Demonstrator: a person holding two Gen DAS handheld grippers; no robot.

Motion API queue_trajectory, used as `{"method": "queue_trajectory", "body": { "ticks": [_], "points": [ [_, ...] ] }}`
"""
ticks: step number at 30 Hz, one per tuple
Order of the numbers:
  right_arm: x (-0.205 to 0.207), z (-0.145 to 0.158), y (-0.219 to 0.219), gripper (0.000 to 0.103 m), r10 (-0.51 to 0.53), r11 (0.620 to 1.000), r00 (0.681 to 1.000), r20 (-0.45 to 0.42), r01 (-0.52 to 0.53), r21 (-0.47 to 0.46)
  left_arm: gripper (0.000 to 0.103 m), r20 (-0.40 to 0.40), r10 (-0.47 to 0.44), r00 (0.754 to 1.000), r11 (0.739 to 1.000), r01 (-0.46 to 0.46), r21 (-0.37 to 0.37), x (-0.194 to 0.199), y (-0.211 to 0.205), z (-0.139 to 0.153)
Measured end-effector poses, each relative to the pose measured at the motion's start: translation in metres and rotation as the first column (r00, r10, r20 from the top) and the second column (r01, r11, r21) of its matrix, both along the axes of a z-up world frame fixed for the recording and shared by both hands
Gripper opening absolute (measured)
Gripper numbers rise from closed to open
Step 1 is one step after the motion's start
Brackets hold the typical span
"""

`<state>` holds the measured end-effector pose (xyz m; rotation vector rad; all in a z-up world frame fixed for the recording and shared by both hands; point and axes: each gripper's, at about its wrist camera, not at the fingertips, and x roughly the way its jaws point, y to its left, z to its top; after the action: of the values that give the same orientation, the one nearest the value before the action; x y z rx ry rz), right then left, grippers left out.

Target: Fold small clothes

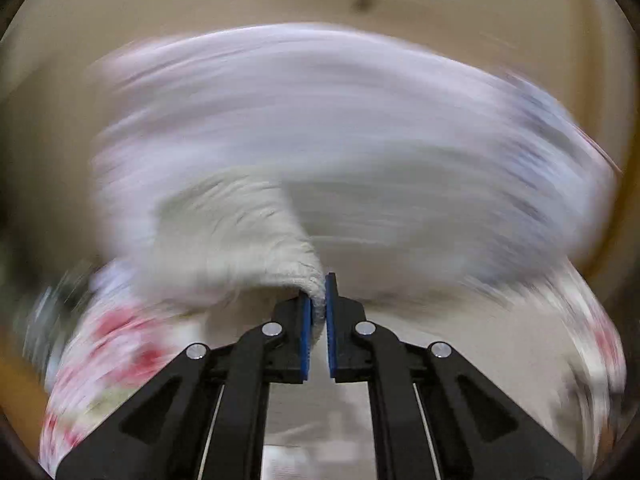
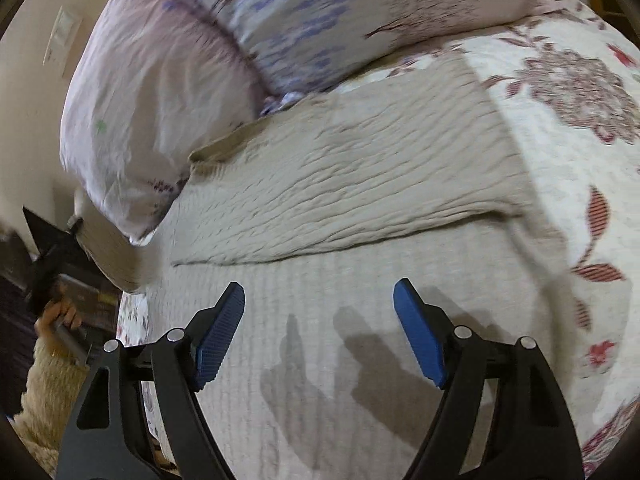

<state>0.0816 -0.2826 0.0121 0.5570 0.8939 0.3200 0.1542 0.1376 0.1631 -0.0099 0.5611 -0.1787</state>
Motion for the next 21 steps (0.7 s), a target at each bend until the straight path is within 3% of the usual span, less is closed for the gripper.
{"method": "queue_trajectory", "body": {
  "ticks": [1,3,4,5,7,8,10,11,13,16,18,20,21],
  "points": [
    [-0.002,-0.001,-0.006,0.079,-0.006,1.0,1.0,0.0,0.006,-0.004,0.012,-0.006,-0.103,0.995,0.994,0.103,0.039,-0.008,-0.039,-0.003],
    [-0.009,-0.005,-0.019,0.079,-0.024,1.0,1.0,-0.011,0.024,-0.012,0.016,-0.085,-0.286,0.954,0.951,0.294,0.098,-0.029,-0.112,-0.023],
    [-0.015,-0.007,-0.025,0.079,-0.034,0.999,0.999,-0.014,0.033,-0.014,0.021,-0.135,-0.329,0.935,0.93,0.346,0.127,-0.044,-0.136,-0.04],
    [-0.024,-0.008,-0.035,0.079,-0.049,0.999,0.999,-0.015,0.048,-0.02,0.032,-0.16,-0.321,0.934,0.928,0.344,0.147,-0.054,-0.14,-0.052],
    [-0.037,-0.005,-0.056,0.079,-0.077,0.997,0.997,-0.022,0.077,-0.032,0.05,-0.201,-0.249,0.947,0.95,0.279,0.138,-0.066,-0.124,-0.068],
    [-0.041,-0.004,-0.063,0.079,-0.086,0.996,0.996,-0.029,0.085,-0.03,0.057,-0.24,-0.17,0.956,0.975,0.198,0.097,-0.073,-0.1,-0.077],
    [-0.056,-0.008,-0.084,0.079,-0.107,0.994,0.992,-0.067,0.107,0.003,0.063,-0.309,-0.03,0.951,0.998,0.043,0.035,-0.083,-0.053,-0.092],
    [-0.064,-0.012,-0.091,0.079,-0.109,0.993,0.99,-0.091,0.112,0.025,0.066,-0.35,0.054,0.935,0.998,-0.056,0.007,-0.091,-0.025,-0.1],
    [-0.077,-0.023,-0.096,0.078,-0.088,0.993,0.986,-0.145,0.097,0.062,0.067,-0.439,0.141,0.887,0.982,-0.183,-0.054,-0.105,0.016,-0.116],
    [-0.096,-0.032,-0.088,0.068,0.008,0.99,0.983,-0.182,0.019,0.142,0.065,-0.523,0.114,0.845,0.97,-0.21,-0.127,-0.128,0.033,-0.133],
    [-0.107,-0.045,-0.078,0.048,0.101,0.968,0.968,-0.23,-0.043,0.248,0.061,-0.524,0.087,0.847,0.97,-0.193,-0.151,-0.144,0.025,-0.136],
    [-0.12,-0.056,-0.067,0.037,0.169,0.945,0.952,-0.256,-0.082,0.318,0.047,-0.53,0.03,0.848,0.961,-0.169,-0.217,-0.169,0.016,-0.136],
    [-0.127,-0.063,-0.06,0.029,0.212,0.929,0.938,-0.273,-0.107,0.354,0.043,-0.551,-0.009,0.835,0.948,-0.167,-0.269,-0.177,0.015,-0.139]
  ]
}}
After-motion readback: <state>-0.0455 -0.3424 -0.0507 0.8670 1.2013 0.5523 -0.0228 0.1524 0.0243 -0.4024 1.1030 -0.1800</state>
